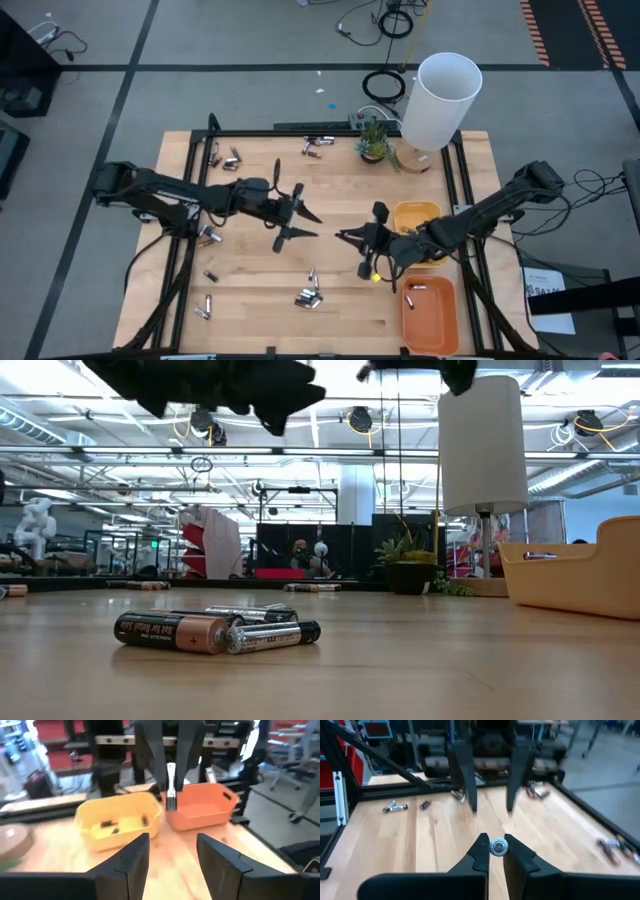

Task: Sort batteries
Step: Put the black battery into the orange bin

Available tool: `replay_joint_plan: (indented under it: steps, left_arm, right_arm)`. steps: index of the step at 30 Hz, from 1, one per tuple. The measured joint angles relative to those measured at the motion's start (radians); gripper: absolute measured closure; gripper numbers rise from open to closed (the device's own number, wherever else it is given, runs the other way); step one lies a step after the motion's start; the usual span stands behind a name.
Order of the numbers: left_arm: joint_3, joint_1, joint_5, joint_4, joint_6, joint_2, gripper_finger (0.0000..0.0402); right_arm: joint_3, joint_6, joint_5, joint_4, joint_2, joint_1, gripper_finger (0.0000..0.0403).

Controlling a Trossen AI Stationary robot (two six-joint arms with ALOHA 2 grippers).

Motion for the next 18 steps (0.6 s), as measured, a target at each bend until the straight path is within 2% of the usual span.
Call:
replay_joint_plan:
  steps: [5, 8, 12, 18]
  left_arm:
    - [0.000, -0.020, -0.148, -0.238, 0.021, -0.102, 0.0226]
    - [0.000, -0.049, -0.232, -0.276, 0.033, -0.119, 0.0226]
    - [0.000, -0.072, -0.311, -0.281, 0.035, -0.121, 0.0226]
    - [0.000, -0.089, -0.336, -0.276, 0.028, -0.121, 0.0226]
  right_arm:
    - [0.000, 0.207, -0.014, -0.213, -0.081, 0.038, 0.0390]
    - [0.000, 0.347, -0.076, -0.319, -0.116, 0.059, 0.0390]
    - [0.020, 0.529, -0.222, -0.456, -0.135, 0.075, 0.0390]
    - [0.169, 0.771, -0.498, -0.771, -0.088, 0.108, 0.0390]
